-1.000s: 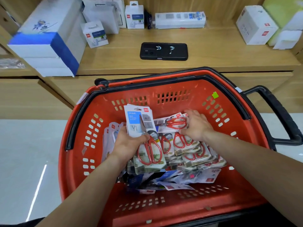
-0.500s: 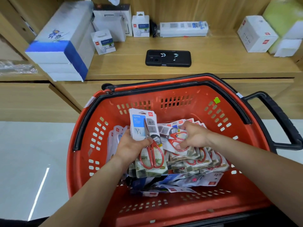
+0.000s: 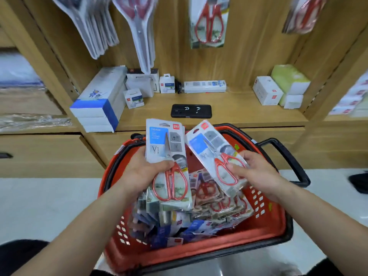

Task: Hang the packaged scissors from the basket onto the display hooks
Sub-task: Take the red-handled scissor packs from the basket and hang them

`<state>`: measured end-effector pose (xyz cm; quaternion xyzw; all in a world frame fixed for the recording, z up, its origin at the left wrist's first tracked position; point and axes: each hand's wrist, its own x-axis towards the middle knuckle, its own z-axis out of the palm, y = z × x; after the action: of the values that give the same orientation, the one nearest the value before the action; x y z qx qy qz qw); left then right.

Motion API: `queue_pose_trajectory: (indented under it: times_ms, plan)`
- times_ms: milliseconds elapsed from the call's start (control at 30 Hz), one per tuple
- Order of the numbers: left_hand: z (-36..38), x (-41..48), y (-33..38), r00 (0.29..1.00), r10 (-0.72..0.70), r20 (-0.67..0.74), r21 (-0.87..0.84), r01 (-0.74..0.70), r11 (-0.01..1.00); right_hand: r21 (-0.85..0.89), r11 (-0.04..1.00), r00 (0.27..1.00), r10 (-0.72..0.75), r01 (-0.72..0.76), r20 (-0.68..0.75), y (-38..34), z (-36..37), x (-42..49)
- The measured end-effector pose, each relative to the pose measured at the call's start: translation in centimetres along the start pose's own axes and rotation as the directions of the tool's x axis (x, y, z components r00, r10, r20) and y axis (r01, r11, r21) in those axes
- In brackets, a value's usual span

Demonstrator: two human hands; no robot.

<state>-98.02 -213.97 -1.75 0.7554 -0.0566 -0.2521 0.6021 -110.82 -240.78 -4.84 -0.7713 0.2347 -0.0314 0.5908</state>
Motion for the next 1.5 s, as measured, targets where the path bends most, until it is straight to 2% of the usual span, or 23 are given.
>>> queue_pose_trajectory:
  times_ms: [100,200,333,567,800,1033,1500]
  plan:
    - [0.8,-1.0,4.4,0.992,0.120,-0.044,-0.054,-0.123,0.991,0.233,0.971,0.997,-0.032,0.048,-0.076,-1.8,-0.6,-1.7]
    - [2.2,-1.9,8.5,0.965,0.255,-0.054,-0.063,-0.258,0.964,0.453,0.882,0.989,-0.086,0.131,-0.119,-4.1,-1.0,-2.8]
    - [2.3,-1.4,12.3,0.923,0.381,-0.059,-0.077,-0.384,0.920,0.571,0.788,0.971,-0.150,0.232,-0.188,-6.5,-1.9,-3.4]
    - [2.4,3.3,15.7,0.886,0.461,-0.050,-0.174,-0.463,0.869,0.511,0.778,0.884,-0.120,0.366,-0.451,-10.0,-4.3,-0.5]
    - [4.9,5.2,16.2,0.880,0.475,-0.001,-0.223,-0.463,0.858,0.436,0.741,0.750,-0.136,0.510,-0.647,-15.7,-11.6,5.6]
    - [6.6,5.4,15.6,0.873,0.487,0.033,-0.130,-0.479,0.868,0.434,0.677,0.679,-0.134,0.595,-0.721,-20.0,-16.6,9.0]
    - [6.5,5.9,15.5,0.882,0.472,0.013,-0.168,-0.463,0.870,0.421,0.651,0.610,-0.083,0.632,-0.788,-19.7,-17.7,9.8]
